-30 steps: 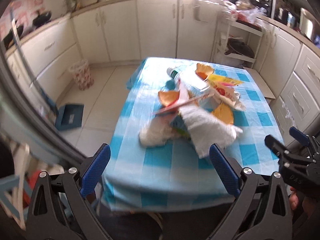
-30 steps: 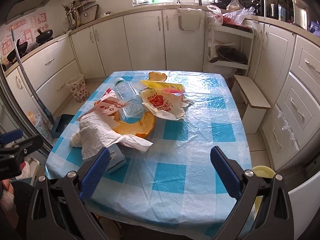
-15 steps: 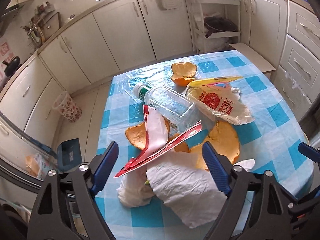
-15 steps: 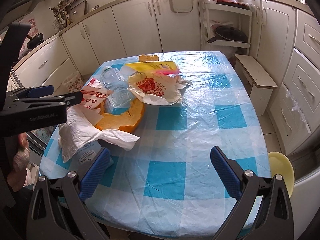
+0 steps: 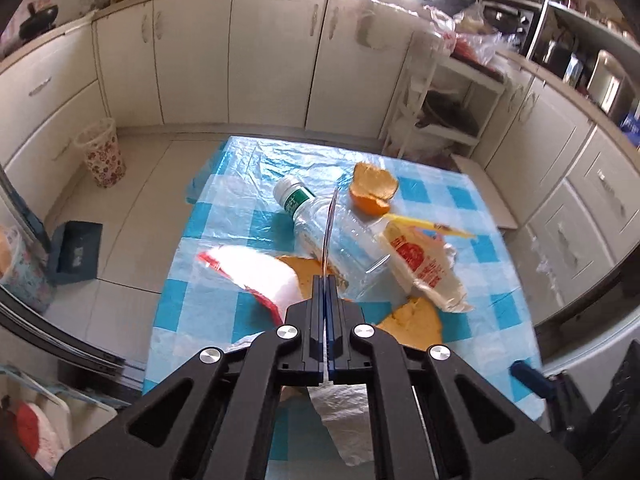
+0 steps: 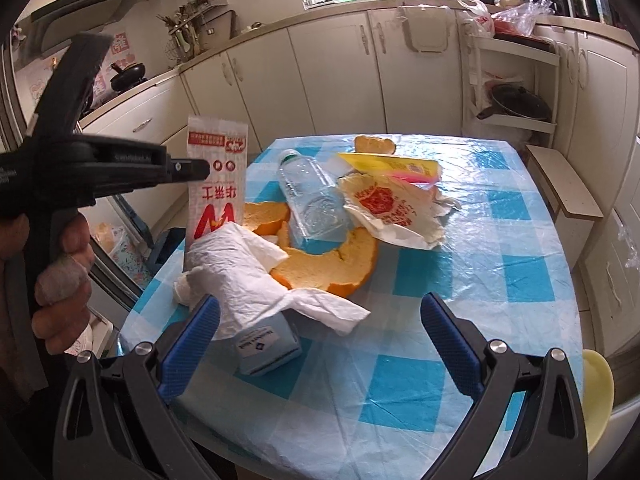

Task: Collect trash
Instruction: 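Grasp the red-and-white wrapper strip with the left tool while the right tool grasps white tissue, then carry both items to the yellow bin and open both tools over it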

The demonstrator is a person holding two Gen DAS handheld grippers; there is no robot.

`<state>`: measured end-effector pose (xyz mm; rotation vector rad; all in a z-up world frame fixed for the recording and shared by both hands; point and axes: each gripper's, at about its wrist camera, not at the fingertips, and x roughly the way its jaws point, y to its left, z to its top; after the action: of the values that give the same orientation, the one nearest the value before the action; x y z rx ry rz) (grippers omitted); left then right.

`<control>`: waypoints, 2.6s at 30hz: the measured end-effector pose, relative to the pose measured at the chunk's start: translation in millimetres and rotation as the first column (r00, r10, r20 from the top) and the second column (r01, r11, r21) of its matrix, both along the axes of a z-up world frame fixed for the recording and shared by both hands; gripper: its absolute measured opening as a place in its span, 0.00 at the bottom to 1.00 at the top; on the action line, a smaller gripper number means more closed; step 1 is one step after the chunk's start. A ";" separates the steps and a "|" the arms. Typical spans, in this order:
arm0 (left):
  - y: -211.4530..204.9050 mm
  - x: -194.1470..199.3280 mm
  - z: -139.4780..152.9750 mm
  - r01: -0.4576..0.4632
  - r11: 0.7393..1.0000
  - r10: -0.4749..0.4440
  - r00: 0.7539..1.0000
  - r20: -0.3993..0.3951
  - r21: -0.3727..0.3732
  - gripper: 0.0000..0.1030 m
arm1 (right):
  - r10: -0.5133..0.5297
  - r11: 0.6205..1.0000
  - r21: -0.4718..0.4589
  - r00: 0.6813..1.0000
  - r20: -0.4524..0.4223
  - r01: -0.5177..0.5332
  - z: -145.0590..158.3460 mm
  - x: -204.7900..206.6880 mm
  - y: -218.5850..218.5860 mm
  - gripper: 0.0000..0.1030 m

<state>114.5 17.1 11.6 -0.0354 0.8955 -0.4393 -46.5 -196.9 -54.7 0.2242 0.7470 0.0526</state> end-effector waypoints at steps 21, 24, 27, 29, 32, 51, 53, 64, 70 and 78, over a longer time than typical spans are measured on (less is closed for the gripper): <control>61.8 -19.3 39.6 -0.016 0.952 0.035 0.998 0.057 -0.304 0.02 | 0.056 0.980 0.189 0.997 0.050 -0.064 -5.5 13.9 0.9 0.07; 61.7 -25.9 46.2 0.021 0.940 0.007 0.997 0.080 -0.342 0.02 | 0.035 0.977 0.206 0.994 0.102 -0.056 5.3 6.2 -5.6 0.07; 65.5 -24.1 44.8 0.051 0.901 -0.035 0.998 0.044 -0.431 0.02 | 0.003 0.975 0.219 0.992 0.124 -0.030 10.4 0.9 -15.2 0.07; 69.1 -19.8 39.0 0.032 0.882 -0.034 0.999 0.003 -0.471 0.01 | -0.028 0.968 0.250 0.993 0.111 -0.001 8.7 -0.6 -27.2 0.07; 68.0 -18.9 35.9 0.021 0.881 -0.029 1.000 -0.010 -0.472 0.01 | -0.080 0.959 0.279 0.992 0.099 0.050 7.6 -7.6 -47.3 0.07; -102.8 -90.0 65.5 0.329 0.772 -0.370 0.928 0.037 -0.543 0.02 | -0.553 0.823 0.144 0.833 -0.013 0.549 -7.8 -142.9 -224.2 0.07; -137.4 -105.2 69.3 0.368 0.752 -0.414 0.909 0.042 -0.547 0.02 | -0.581 0.804 0.117 0.812 -0.058 0.584 -18.4 -150.8 -235.7 0.07; -282.8 -160.9 12.6 0.431 0.756 -0.530 0.845 -0.076 -0.492 0.02 | -0.584 0.751 0.099 0.727 -0.361 0.653 -93.4 -149.1 -279.5 0.24; -328.3 -172.4 -32.8 0.426 0.799 -0.532 0.831 -0.165 -0.425 0.02 | -0.650 0.672 0.155 0.677 -0.344 0.724 -87.6 -165.7 -299.5 0.42; -361.3 -182.4 -96.4 0.387 0.861 -0.479 0.835 -0.271 -0.331 0.02 | -0.759 0.642 0.096 0.648 -0.059 0.761 -17.7 -193.1 -286.6 0.65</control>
<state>-67.9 -344.2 -84.8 -0.1580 1.1923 -1.0085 -239.6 -483.6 -72.4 0.6418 0.6105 -0.7290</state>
